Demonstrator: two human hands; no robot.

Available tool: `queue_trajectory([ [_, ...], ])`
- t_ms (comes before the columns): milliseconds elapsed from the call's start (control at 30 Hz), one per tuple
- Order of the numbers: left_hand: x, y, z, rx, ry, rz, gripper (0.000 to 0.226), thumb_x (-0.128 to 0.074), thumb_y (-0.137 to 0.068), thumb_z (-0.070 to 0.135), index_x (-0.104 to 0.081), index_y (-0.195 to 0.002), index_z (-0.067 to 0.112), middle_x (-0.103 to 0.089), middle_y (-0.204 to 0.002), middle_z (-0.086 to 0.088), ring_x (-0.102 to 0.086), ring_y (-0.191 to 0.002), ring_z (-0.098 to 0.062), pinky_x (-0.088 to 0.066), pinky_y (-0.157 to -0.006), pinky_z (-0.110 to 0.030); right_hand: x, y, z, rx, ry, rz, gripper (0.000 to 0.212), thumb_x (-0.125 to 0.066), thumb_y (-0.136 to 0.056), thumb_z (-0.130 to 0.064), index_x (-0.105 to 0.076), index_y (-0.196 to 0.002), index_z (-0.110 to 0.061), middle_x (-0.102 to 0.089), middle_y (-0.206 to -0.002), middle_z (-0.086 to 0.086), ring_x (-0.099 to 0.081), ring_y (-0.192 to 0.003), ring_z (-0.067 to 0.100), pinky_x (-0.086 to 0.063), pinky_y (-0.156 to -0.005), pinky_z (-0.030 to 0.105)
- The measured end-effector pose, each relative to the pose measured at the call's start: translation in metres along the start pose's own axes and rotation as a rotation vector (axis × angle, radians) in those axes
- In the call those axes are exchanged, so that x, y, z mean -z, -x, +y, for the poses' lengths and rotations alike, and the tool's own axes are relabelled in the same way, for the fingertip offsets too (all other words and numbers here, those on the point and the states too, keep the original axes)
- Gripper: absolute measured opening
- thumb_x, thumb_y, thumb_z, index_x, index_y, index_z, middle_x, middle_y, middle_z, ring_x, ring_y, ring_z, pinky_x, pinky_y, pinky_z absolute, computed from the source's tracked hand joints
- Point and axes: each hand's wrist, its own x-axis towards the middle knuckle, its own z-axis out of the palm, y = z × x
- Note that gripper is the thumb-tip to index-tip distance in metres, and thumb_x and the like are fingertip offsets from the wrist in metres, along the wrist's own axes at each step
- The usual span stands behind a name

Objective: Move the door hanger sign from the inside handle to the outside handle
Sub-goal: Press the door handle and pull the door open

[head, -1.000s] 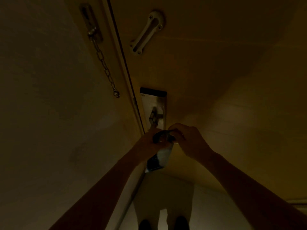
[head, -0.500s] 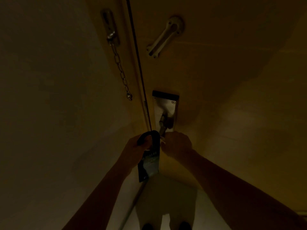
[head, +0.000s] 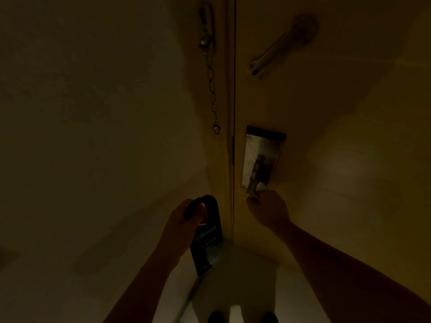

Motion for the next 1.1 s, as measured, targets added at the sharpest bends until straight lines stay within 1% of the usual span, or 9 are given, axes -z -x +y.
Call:
queue_trajectory([
  [100, 0.006, 0.003, -0.001, -0.028, -0.046, 0.015, 0.031, -0.053, -0.097, 0.023, -0.058, -0.066, 0.021, -0.065, -0.074, -0.006, -0.072, -0.079, -0.018, -0.052, -0.060, -0.014, -0.001, 0.010, -0.004, -0.024, 0.019, -0.021, 0.022, -0.056, -0.090, -0.028, -0.063, -0.075, -0.013, -0.056, -0.067, 0.002, -0.056, -0.062, 0.021, -0.041, -0.058, 0.028],
  [200, 0.013, 0.007, -0.004, -0.063, -0.070, -0.001, 0.030, -0.051, -0.097, 0.027, -0.058, -0.079, 0.005, -0.064, -0.087, -0.024, -0.068, -0.084, -0.033, -0.053, -0.071, -0.036, -0.003, 0.024, -0.007, -0.030, 0.045, -0.023, 0.035, -0.056, -0.090, -0.029, -0.046, -0.057, -0.028, -0.046, -0.058, -0.006, -0.050, -0.055, 0.016, -0.036, -0.053, 0.025],
  [333, 0.025, 0.016, -0.011, -0.077, -0.099, -0.034, 0.031, -0.051, -0.097, 0.028, -0.060, -0.085, 0.000, -0.064, -0.090, -0.028, -0.067, -0.085, -0.036, -0.055, -0.077, -0.049, -0.008, 0.049, -0.013, -0.051, 0.075, -0.031, 0.047, -0.057, -0.090, -0.028, -0.037, -0.047, -0.032, -0.042, -0.050, -0.010, -0.042, -0.045, 0.006, -0.030, -0.048, 0.022],
  [533, 0.042, 0.034, -0.021, -0.070, -0.086, -0.038, 0.028, -0.051, -0.097, 0.030, -0.059, -0.080, 0.009, -0.063, -0.092, -0.027, -0.066, -0.087, -0.037, -0.049, -0.070, -0.036, -0.021, 0.101, -0.015, -0.045, 0.149, -0.091, 0.048, -0.058, -0.089, -0.032, -0.034, -0.047, -0.033, -0.040, -0.052, -0.011, -0.041, -0.048, 0.002, -0.027, -0.048, 0.020],
  [667, 0.047, 0.058, -0.026, -0.065, -0.043, -0.022, 0.025, -0.051, -0.097, 0.032, -0.063, -0.086, 0.012, -0.068, -0.095, -0.017, -0.068, -0.087, -0.028, -0.054, -0.079, -0.042, -0.032, 0.145, -0.011, 0.000, 0.212, -0.120, 0.045, -0.056, -0.089, -0.035, -0.035, -0.049, -0.032, -0.042, -0.054, -0.012, -0.042, -0.050, 0.001, -0.028, -0.049, 0.018],
  [800, 0.053, 0.100, -0.037, -0.077, -0.038, -0.003, 0.023, -0.052, -0.095, 0.036, -0.065, -0.086, 0.019, -0.070, -0.094, -0.011, -0.069, -0.086, -0.021, -0.055, -0.081, -0.041, -0.038, 0.192, -0.010, 0.004, 0.252, -0.144, 0.035, -0.052, -0.089, -0.036, -0.047, -0.056, -0.026, -0.050, -0.060, -0.008, -0.055, -0.057, 0.011, -0.051, -0.061, 0.028],
  [867, 0.057, 0.126, -0.043, -0.090, -0.050, 0.009, 0.020, -0.053, -0.095, 0.038, -0.065, -0.082, 0.027, -0.071, -0.091, -0.006, -0.070, -0.085, -0.018, -0.055, -0.078, -0.038, -0.037, 0.217, -0.008, 0.029, 0.269, -0.166, 0.030, -0.051, -0.089, -0.038, -0.058, -0.064, -0.022, -0.052, -0.059, -0.009, -0.055, -0.053, 0.010, -0.054, -0.061, 0.029],
  [1000, 0.062, 0.174, -0.053, -0.118, -0.072, 0.025, 0.020, -0.053, -0.094, 0.038, -0.065, -0.084, 0.025, -0.070, -0.089, -0.005, -0.069, -0.085, -0.020, -0.054, -0.072, -0.035, -0.030, 0.263, -0.007, 0.114, 0.370, -0.161, 0.027, -0.055, -0.086, -0.041, -0.069, -0.078, -0.019, -0.052, -0.063, -0.008, -0.051, -0.054, 0.008, -0.033, -0.051, 0.019],
  [1100, 0.064, 0.214, -0.059, -0.117, -0.063, 0.014, 0.016, -0.051, -0.095, 0.037, -0.064, -0.089, 0.029, -0.070, -0.091, 0.001, -0.069, -0.088, -0.017, -0.053, -0.071, -0.029, -0.026, 0.304, -0.008, 0.091, 0.430, -0.187, 0.023, -0.056, -0.083, -0.041, -0.059, -0.064, -0.027, -0.047, -0.057, -0.011, -0.046, -0.049, 0.006, -0.028, -0.048, 0.018],
])
